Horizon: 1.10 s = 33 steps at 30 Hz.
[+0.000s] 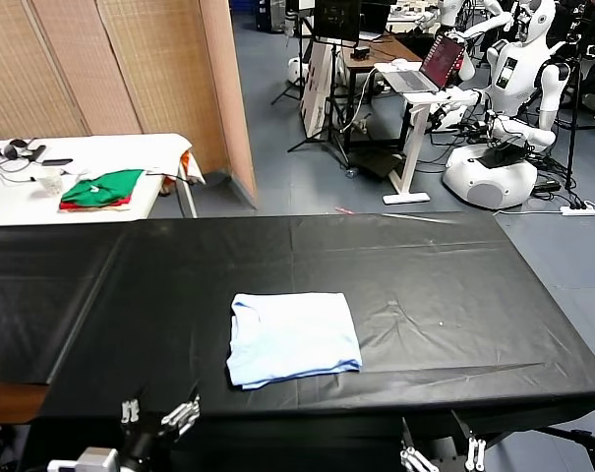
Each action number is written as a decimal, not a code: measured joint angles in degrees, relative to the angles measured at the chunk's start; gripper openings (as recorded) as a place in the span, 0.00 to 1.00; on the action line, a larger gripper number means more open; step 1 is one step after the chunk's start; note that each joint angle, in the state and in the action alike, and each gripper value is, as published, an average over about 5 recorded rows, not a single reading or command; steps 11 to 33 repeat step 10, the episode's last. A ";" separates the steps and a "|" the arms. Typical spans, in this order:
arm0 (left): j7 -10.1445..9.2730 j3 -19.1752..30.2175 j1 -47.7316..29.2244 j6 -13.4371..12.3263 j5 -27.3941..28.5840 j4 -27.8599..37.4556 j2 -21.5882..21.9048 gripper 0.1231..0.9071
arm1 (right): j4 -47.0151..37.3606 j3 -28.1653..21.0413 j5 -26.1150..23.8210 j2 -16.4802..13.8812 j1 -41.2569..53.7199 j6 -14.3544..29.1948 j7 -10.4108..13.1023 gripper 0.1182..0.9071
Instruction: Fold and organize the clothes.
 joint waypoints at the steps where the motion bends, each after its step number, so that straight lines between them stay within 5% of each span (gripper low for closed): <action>1: 0.05 0.00 0.03 0.02 -0.07 0.03 0.02 1.00 | 0.04 -0.02 -0.02 0.00 -0.27 0.02 0.00 1.00; 33: 0.39 -0.03 0.19 0.32 -0.20 0.11 0.14 1.00 | 0.20 -0.12 -0.08 -0.02 -1.25 0.08 0.00 1.00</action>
